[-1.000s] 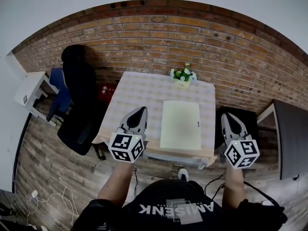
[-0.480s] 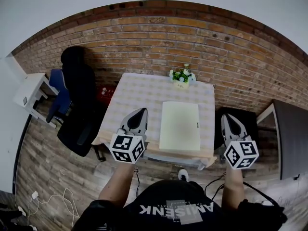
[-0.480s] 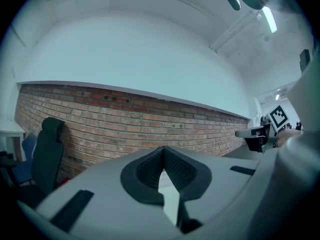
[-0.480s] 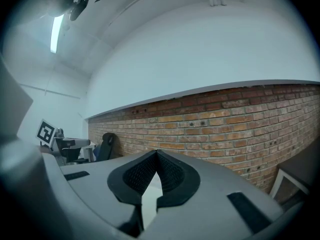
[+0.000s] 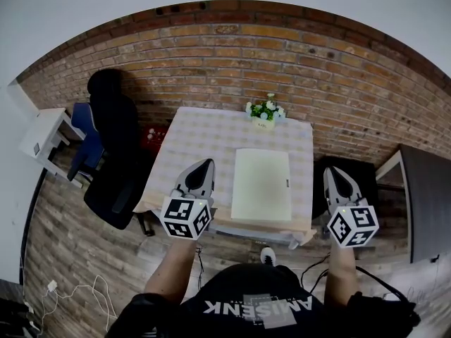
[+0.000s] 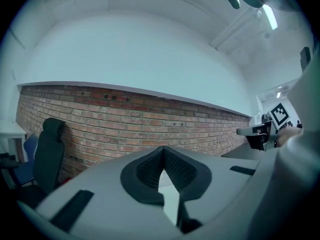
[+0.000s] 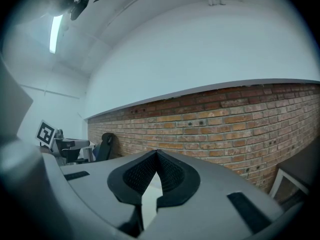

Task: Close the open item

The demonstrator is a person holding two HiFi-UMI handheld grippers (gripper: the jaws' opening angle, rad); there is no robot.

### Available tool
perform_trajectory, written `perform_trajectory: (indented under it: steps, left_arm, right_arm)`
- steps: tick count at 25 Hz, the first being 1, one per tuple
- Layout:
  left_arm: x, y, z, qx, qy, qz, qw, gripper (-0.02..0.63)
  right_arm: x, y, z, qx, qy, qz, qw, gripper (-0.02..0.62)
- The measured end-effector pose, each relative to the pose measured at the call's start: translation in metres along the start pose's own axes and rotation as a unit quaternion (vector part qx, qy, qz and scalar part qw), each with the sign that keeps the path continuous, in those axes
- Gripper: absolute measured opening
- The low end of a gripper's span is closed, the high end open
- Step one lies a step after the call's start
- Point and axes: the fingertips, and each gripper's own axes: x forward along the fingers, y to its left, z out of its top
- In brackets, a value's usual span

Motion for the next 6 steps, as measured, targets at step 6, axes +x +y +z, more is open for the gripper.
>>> perform_trajectory:
  steps: [6]
  left_arm:
    - [0.0021, 0.0015, 0.0048, -0.002, -0.004, 0.006, 1.0, 0.012]
  right_arm:
    - [0.0013, -0.0042, 0.0004, 0.0, 0.002, -0.001, 1.0, 0.041]
